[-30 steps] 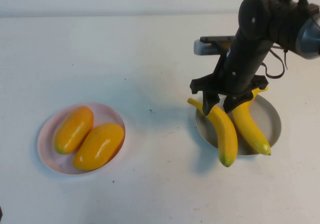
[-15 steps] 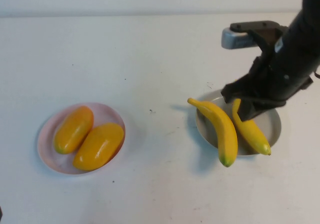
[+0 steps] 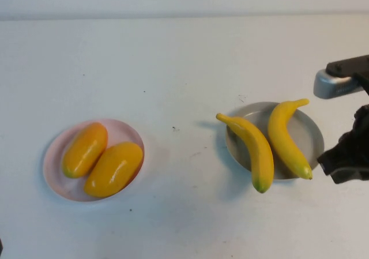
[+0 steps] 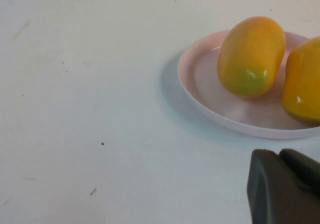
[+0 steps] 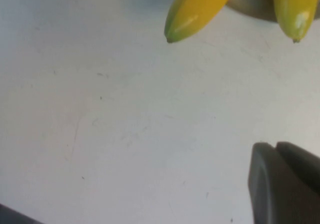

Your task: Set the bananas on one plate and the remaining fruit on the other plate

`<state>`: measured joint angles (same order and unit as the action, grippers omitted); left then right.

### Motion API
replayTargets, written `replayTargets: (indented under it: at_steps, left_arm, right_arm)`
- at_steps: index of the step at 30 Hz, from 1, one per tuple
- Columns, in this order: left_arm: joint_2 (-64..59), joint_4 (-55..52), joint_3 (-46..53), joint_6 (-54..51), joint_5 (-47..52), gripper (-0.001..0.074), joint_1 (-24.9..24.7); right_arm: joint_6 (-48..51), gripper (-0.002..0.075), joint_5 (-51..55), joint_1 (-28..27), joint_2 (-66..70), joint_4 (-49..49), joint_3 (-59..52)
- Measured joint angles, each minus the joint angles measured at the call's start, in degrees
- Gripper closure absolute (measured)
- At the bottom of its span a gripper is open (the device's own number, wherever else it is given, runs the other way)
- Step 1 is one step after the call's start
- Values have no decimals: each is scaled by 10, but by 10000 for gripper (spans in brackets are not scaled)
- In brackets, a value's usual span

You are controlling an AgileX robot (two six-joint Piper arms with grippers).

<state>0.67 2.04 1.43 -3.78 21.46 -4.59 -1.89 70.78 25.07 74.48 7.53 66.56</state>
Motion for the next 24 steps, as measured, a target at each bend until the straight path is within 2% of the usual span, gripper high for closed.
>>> replayTargets:
  at_steps: [4,10,18,24]
  left_arm:
    - [0,0,0,0,0,739,0]
    - [0,0,0,0,0,739,0]
    - [0,0,0,0,0,739,0]
    - [0,0,0,0,0,739,0]
  right_arm:
    - [32,741,-45,0,-19,3,-45]
    - [76,741,-215,-29,-83,25,-162]
    - [81,741,-475,-120,-289,47,-380]
    - [82,741,-610,-169,-469,59,-541]
